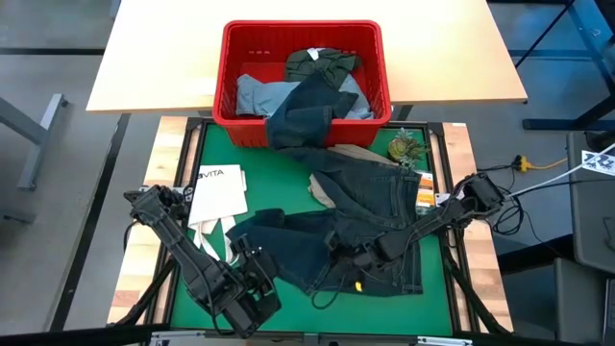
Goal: Fold Laundry from Bin
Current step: Fold the dark blue jeans
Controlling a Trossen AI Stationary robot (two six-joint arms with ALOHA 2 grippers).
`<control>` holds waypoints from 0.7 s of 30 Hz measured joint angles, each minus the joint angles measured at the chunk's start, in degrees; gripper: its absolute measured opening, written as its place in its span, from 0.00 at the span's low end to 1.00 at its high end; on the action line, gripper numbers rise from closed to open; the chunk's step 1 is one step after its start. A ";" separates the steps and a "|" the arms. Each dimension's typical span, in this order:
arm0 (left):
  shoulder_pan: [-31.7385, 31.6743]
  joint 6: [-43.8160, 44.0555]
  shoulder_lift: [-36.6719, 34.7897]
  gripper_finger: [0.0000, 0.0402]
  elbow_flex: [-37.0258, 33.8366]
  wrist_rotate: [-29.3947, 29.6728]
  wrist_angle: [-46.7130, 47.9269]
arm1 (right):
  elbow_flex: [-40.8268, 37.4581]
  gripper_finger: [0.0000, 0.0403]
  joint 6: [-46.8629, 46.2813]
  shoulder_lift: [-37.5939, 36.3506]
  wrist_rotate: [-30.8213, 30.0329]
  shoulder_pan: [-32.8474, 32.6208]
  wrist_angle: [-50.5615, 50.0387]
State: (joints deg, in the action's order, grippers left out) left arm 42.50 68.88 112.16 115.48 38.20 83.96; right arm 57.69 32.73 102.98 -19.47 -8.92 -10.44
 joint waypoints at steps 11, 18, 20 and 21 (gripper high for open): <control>0.00 -0.02 0.00 0.34 0.00 0.01 -0.02 | 0.00 0.33 0.27 0.00 5.90 -0.09 0.85; 0.00 -0.02 0.00 0.34 0.00 0.08 -0.04 | 0.00 0.33 0.50 0.15 3.57 -0.05 0.99; 0.00 -0.01 0.00 0.34 0.00 0.08 -0.10 | 0.04 0.33 0.85 0.63 3.58 -0.05 0.89; 0.00 0.00 0.00 0.34 0.00 0.09 -0.14 | 0.03 0.33 0.98 1.13 3.57 -0.05 0.87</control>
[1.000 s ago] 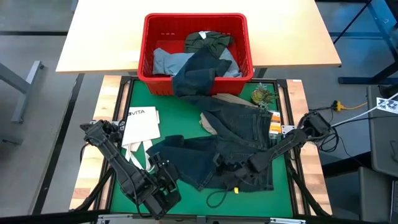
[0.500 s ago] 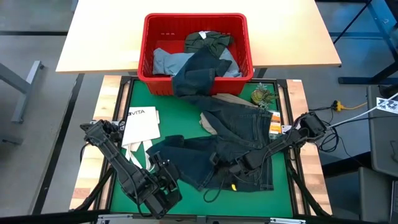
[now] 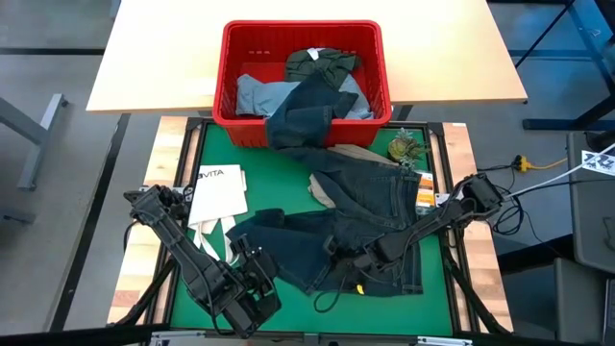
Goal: Fold Laundry from Bin
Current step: Fold the dark blue jeans
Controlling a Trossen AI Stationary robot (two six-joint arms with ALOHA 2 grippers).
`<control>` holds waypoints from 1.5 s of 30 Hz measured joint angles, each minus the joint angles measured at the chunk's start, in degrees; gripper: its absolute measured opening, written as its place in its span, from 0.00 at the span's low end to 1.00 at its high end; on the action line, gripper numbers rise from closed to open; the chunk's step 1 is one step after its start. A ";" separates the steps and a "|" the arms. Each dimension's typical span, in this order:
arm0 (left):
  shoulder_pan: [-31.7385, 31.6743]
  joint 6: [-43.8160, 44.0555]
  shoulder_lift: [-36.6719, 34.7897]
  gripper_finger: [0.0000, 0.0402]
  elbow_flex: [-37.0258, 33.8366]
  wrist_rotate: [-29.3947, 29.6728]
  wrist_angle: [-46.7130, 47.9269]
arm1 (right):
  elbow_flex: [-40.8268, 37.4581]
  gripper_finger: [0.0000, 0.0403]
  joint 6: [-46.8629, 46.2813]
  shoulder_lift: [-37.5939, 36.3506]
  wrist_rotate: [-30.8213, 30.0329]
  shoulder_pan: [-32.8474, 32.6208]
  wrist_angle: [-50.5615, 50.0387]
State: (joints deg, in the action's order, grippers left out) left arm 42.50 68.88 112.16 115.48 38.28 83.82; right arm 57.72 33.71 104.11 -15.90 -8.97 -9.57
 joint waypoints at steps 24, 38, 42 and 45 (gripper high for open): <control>0.00 -0.02 0.00 0.34 0.00 -5.14 -0.56 | 4.98 0.03 -2.38 1.03 -1.67 0.00 1.67; 3.90 5.69 0.00 0.34 -0.02 -14.77 -1.04 | 18.89 0.01 1.56 -5.26 -14.24 2.98 -2.91; 6.66 11.68 0.64 0.34 -0.03 -10.35 -1.27 | 23.67 0.01 1.53 -5.49 -17.57 6.26 -3.90; 8.03 14.96 2.03 0.34 -1.01 -7.51 -1.56 | 27.12 0.01 1.53 -5.51 -17.55 8.78 -4.02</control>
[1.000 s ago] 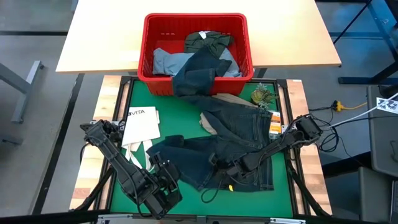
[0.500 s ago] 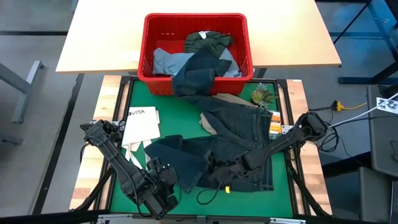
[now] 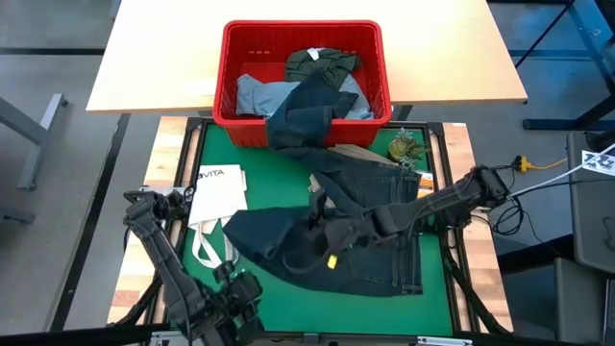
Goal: Fold Laundry from Bin
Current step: Fold the dark blue jeans
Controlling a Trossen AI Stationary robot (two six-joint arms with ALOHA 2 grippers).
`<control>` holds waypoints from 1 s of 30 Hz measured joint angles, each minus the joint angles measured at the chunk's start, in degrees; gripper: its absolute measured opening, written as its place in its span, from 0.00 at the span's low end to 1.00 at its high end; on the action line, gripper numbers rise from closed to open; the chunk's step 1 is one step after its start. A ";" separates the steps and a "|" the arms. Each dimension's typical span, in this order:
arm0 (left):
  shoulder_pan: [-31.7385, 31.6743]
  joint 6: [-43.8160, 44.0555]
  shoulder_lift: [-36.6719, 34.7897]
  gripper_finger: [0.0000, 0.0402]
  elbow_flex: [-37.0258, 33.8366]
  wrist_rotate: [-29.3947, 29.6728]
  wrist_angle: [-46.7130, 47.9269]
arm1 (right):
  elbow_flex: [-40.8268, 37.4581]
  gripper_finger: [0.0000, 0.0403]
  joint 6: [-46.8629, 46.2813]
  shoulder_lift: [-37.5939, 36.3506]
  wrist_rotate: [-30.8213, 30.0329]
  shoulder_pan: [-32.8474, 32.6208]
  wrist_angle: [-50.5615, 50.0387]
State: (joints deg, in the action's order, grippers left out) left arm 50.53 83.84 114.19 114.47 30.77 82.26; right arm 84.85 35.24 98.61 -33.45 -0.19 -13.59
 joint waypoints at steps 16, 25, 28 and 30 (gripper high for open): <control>0.45 27.46 1.77 0.34 -22.91 -0.38 7.86 | 10.75 0.01 1.19 0.00 1.53 5.52 -4.07; 3.60 31.91 -2.33 0.34 -30.58 2.66 7.62 | 10.92 0.01 1.28 0.00 2.64 5.51 -6.93; 5.19 34.65 -5.47 0.34 -34.12 5.63 7.69 | 10.92 0.01 1.28 0.00 3.10 5.49 -7.66; 5.99 37.46 -7.47 0.34 -37.46 6.27 7.84 | 10.92 0.01 1.28 0.00 3.10 5.49 -7.65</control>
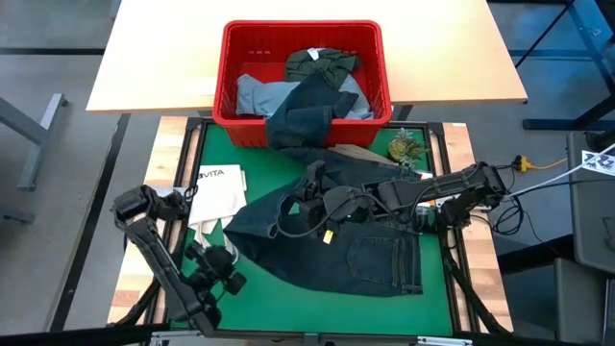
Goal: Fold Laundry from Bin
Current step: Fold the dark blue jeans
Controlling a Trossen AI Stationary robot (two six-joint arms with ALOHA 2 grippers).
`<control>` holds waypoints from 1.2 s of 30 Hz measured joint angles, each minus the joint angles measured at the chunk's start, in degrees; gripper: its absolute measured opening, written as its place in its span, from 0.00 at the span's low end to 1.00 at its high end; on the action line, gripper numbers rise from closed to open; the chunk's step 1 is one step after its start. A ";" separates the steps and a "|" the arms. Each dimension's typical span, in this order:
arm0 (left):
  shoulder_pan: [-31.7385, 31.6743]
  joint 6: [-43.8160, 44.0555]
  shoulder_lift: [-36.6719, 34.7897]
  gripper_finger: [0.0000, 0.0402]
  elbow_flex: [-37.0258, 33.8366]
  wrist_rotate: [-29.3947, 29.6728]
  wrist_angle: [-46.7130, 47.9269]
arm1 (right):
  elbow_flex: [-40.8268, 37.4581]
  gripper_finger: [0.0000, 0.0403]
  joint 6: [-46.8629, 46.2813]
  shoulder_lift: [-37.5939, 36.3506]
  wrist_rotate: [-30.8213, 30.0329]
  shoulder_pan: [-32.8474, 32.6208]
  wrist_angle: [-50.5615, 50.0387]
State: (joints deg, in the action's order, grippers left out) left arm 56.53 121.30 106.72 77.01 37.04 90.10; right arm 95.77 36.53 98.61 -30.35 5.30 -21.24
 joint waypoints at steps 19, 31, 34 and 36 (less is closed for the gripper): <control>-0.17 5.65 -3.67 0.34 -16.68 7.43 -8.77 | 0.00 0.01 1.47 0.00 0.59 -0.02 0.07; -4.20 3.67 -3.69 0.34 -25.44 9.24 -18.22 | 0.00 0.01 1.50 0.00 1.02 -0.02 0.07; -5.64 3.64 -3.69 0.34 -26.30 8.28 -18.45 | -0.02 0.01 1.49 0.00 1.05 -0.02 0.03; -6.36 3.53 -3.69 0.34 -26.49 8.39 -18.44 | -0.02 0.01 1.49 0.00 1.05 -0.02 0.05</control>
State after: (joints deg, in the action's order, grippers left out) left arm 50.17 124.84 103.02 50.52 45.43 71.66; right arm 95.74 38.02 98.61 -29.30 5.28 -21.19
